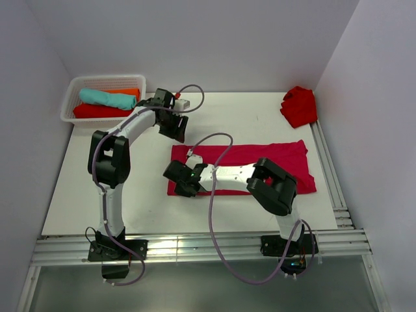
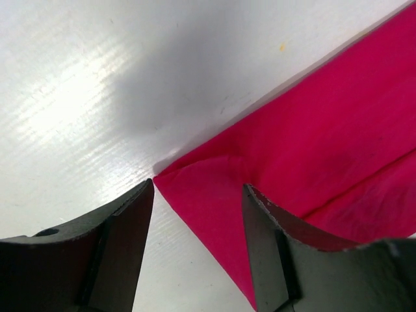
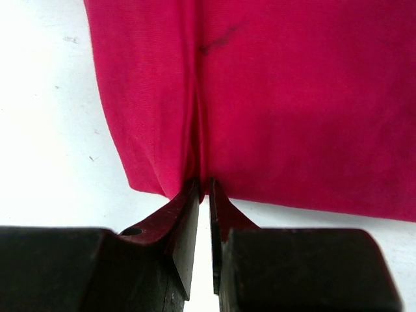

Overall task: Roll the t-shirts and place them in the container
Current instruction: Roll the tshirt

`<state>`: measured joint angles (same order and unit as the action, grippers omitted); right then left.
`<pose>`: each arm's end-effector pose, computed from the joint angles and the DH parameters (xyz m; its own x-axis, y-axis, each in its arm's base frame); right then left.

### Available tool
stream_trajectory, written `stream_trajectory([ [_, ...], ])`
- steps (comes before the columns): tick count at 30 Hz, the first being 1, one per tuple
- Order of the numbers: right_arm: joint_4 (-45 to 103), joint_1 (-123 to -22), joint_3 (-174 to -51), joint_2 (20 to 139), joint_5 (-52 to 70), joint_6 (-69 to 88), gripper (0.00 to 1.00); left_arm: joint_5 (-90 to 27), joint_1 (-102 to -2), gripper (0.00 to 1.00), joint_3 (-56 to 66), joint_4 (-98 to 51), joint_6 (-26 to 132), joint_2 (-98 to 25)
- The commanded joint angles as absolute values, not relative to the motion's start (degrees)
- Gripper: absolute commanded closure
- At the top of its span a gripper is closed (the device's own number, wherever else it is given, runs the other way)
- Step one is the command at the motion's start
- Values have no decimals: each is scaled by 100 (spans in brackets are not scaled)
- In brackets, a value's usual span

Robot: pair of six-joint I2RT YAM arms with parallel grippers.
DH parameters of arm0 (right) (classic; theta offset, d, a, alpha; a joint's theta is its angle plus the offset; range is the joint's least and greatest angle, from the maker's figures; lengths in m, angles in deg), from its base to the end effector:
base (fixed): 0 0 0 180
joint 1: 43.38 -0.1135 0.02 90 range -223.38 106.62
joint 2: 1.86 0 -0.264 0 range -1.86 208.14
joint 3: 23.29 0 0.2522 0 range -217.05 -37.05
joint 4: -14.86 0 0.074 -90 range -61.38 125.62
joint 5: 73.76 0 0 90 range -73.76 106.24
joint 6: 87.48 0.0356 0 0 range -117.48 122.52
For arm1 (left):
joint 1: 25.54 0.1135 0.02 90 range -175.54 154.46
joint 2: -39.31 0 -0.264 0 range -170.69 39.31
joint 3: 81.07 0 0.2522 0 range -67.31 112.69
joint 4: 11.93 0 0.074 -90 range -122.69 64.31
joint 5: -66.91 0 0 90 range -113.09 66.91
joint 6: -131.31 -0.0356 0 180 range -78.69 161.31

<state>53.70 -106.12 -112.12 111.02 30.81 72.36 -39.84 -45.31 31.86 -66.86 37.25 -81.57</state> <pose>0.1923 0.3536 0.1574 -0.8989 0.2391 -0.3673 0.1043 0.9307 0.3506 0.4243 -0.1634 0.2090 -0.8038 0.3610 -0.4729 0.5057 0.8332 -0.2236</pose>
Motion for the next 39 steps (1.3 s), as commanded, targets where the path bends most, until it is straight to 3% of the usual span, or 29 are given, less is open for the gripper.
stream_trajectory([
  [1, 5376, -10569, -11097, 10660, 3268, 7380, 81, -4163, -4505, 39, 3517, -6858, 3586, -7873],
  [10, 5323, -10543, -10824, 10370, 3312, 7459, 79, -4462, -4136, 43, 2779, -6726, 3384, -7592],
  [17, 5420, -10543, -10807, 10062, 3470, 7442, 66, -4734, -3996, 43, 2120, -6454, 3305, -7486],
  [25, 5710, -10552, -11545, 10641, 3347, 7151, 62, -5297, -3881, 43, 2093, -6419, 3287, -7723],
  [39, 5376, -10552, -11317, 10923, 3075, 7160, 63, -5323, -3872, 45, 2146, -6269, 3366, -8215],
])
